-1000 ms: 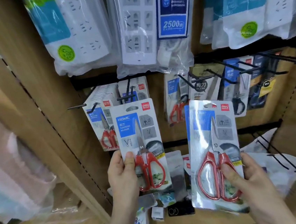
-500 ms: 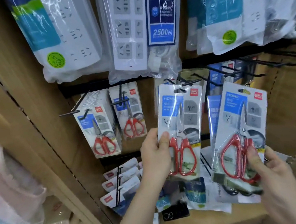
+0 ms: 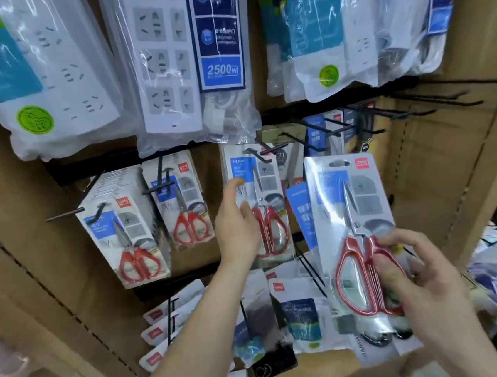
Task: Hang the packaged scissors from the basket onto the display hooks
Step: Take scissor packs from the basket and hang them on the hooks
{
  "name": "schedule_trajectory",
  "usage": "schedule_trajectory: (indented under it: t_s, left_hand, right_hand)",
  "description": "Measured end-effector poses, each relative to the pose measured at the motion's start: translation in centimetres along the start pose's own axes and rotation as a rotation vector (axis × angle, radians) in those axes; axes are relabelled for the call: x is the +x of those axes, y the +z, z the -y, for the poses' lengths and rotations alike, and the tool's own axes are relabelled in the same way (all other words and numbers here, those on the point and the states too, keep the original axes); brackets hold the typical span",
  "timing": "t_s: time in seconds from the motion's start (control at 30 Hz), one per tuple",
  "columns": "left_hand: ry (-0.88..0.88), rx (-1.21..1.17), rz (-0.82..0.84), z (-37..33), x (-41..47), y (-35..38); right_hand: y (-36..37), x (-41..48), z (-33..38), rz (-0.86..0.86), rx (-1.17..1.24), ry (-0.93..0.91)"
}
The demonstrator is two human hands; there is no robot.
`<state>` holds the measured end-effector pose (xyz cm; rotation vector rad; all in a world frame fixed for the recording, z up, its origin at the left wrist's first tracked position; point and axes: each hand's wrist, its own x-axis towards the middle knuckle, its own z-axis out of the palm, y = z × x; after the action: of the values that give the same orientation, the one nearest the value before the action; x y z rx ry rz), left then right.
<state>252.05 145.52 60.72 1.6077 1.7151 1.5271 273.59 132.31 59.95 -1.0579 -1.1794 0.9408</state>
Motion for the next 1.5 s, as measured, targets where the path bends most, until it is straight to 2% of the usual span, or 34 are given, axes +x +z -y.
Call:
schedule_trajectory:
  t_s: [0.17,0.33,0.43,0.5,0.57,0.63,0.8,0.97,1.13,1.23,1.3,1.37,1.5]
  left_hand:
    - [-0.134,0.089,0.088,0.6,3.3,0.7]
    - [-0.281,0.067,0.238,0.0,5.4,0.4]
    - [-0.263,0.112,0.197,-1.1,2.6,-1.2]
    - [-0.271,-0.056,0.203,-2.1,-1.5,-2.4]
    - [-0.332,-0.317,0.347,-3.2,-6.3,-3.5]
    - [-0.33,-0.39,0.443,-3.6,-9.9,-3.7]
    - [-0.411,-0.407,0.262,-2.5,-11.7,-3.9]
    - [-0.47,-0.521,0.225,-2.0,-11.3,-5.4]
    - [-0.413,-0.513,0.155,-0.9,-11.6,-7.2]
    - [-0.286,-0.487,0.107,-0.1,-11.8,-9.0]
    - [-0.212,-0.367,0.109,0.3,-12.0,-10.1]
    - [-0.213,-0.287,0.129,0.6,-12.2,-11.0]
    - [-0.289,-0.326,0.143,0.8,-13.0,-11.8]
  right_hand:
    - [0.8,-0.3,-0.1,0.019,0.075,0.057]
    - [0.4,-0.2,-0.3,0.063,0.071,0.143]
    - [0.8,0.1,-0.4,0.052,0.082,0.14]
    - [1.3,0.2,-0.4,0.017,0.077,0.11]
    - [1.9,0.4,-0.6,-0.003,0.065,0.082]
    - [2.9,0.6,-0.6,-0.013,0.058,0.063]
    - [4.8,0.7,-1.1,0.017,-0.042,0.018]
    - [4.8,1.5,-2.2,0.045,0.028,0.089]
    - [4.0,1.9,-1.8,-0.052,0.013,0.097]
    - [4.1,2.1,-1.6,-0.087,0.005,0.077]
    - [4.5,2.0,-1.3,-0.088,0.026,0.071]
    - [5.2,1.8,-1.0,-0.059,0.061,0.073]
    - [7.7,0.8,-1.0,0.01,0.089,0.083]
